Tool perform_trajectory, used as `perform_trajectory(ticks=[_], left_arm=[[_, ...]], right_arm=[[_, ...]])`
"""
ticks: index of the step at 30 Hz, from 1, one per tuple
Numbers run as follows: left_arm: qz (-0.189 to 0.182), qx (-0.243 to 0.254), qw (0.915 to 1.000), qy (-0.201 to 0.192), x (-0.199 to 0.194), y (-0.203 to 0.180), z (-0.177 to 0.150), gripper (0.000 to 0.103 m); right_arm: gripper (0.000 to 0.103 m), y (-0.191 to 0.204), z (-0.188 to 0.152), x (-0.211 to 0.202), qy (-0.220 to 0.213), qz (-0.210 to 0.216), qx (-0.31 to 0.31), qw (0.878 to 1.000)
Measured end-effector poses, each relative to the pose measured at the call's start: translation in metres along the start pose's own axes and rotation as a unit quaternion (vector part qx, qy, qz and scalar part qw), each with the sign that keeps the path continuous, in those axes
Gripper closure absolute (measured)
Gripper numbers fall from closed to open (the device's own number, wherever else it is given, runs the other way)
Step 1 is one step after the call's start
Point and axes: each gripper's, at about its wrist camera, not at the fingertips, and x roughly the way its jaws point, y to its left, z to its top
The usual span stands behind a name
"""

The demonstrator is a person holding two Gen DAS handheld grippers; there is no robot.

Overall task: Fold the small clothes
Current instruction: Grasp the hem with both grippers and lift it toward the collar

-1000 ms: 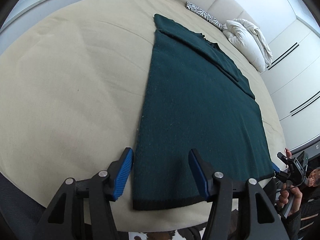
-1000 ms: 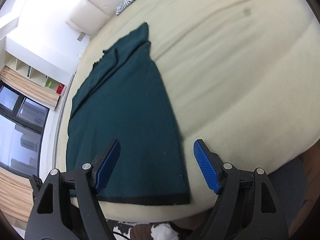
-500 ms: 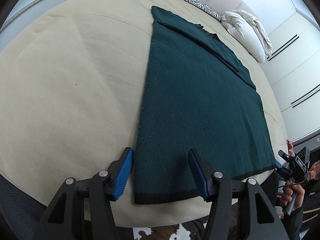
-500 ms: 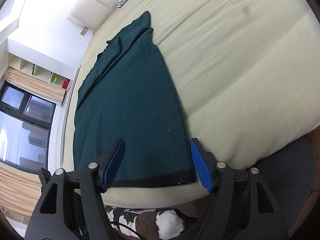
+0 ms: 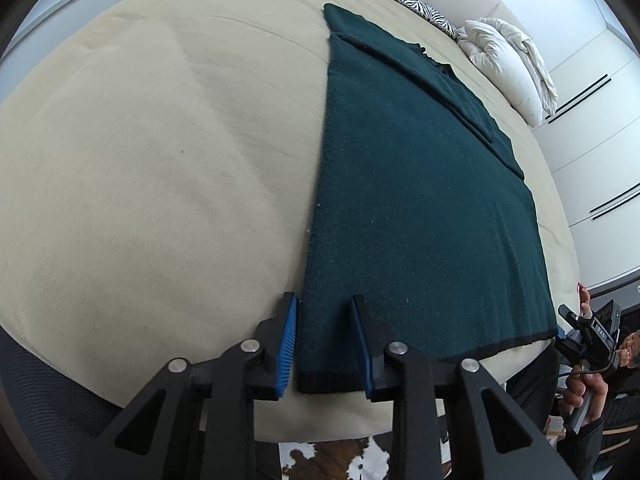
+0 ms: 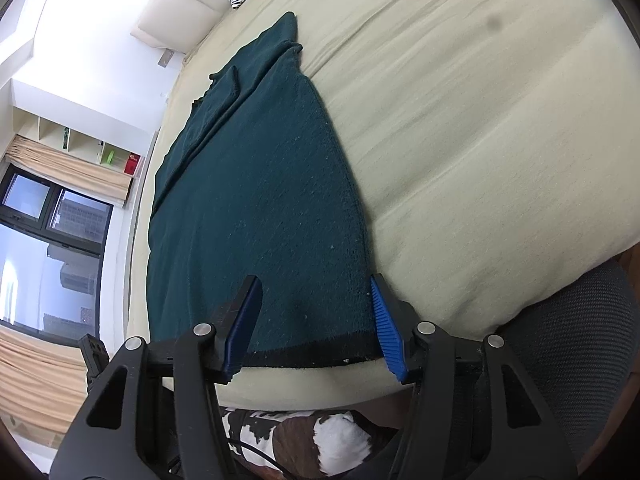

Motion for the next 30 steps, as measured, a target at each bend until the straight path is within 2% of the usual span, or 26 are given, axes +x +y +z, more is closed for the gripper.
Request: perform_trajectory(ticks=[3,7,9,11,13,15,22,30], left_arm=[[0.003,0.001,1.0,0.0,0.0,-0.001,0.0,0.073],[0.022,0.027,0.9994,0.003,0.002,-0.004,0.0,0.074],[0.027,0.03,0.9992,0.004,0.003,-0.005,0.0,0.086],[0.023,0.027,0.9993,0.007,0.005,-0.005,-0.002,0.094],[0.024,0.028,0.9993,0.002,0.004,-0.005,-0.003,0.095],[0.025,0.026,0.9994,-0.002,0.001,-0.006,-0.005,0.096],[-0.004,0.003,0.9999,-0.016,-0.015,-0.002,-0.004,0.097],[-0.059,-0.028,0.9973,-0.035,-0.033,0.002,-0.003,0.097]], right_arm=[[0.05,0.001,-0.001,0.001,0.002,-0.001,-0.002,1.0],[0.062,0.001,-0.003,0.005,0.009,-0.007,-0.005,1.0],[0.071,0.0,-0.003,0.008,0.013,-0.012,-0.006,1.0],[0.074,0.0,-0.004,0.009,0.014,-0.013,-0.009,1.0],[0.088,-0.001,-0.005,0.011,0.017,-0.019,-0.01,1.0],[0.093,-0.001,-0.005,0.012,0.017,-0.02,-0.011,1.0],[0.095,0.007,-0.006,0.006,0.011,-0.021,-0.022,0.999],[0.095,0.016,-0.005,-0.014,-0.006,0.028,-0.006,1.0]])
